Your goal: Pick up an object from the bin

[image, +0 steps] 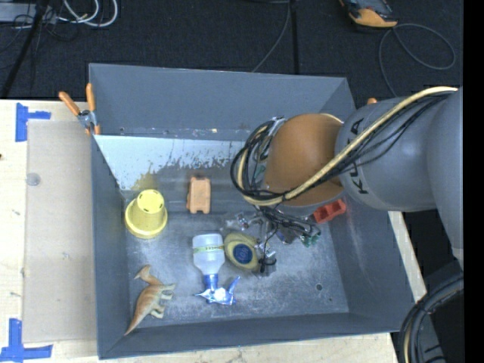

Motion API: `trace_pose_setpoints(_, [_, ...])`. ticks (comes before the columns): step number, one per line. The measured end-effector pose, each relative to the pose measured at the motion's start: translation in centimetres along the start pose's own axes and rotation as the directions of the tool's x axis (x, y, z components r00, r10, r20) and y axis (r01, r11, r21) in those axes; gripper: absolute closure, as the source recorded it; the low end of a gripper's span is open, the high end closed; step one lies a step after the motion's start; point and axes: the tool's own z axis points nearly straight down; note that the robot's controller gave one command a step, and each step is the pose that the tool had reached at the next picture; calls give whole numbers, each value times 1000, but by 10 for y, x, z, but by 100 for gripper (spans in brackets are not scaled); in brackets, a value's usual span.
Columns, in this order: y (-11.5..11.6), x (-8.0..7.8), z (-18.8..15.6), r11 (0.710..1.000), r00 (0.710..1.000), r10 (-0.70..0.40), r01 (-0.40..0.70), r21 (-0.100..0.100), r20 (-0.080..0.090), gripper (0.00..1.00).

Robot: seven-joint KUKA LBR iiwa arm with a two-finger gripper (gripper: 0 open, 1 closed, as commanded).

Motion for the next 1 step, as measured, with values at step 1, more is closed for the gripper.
trace_pose_setpoints(1, [2,-7,6,989,989,-150,150,-1,-1,100])
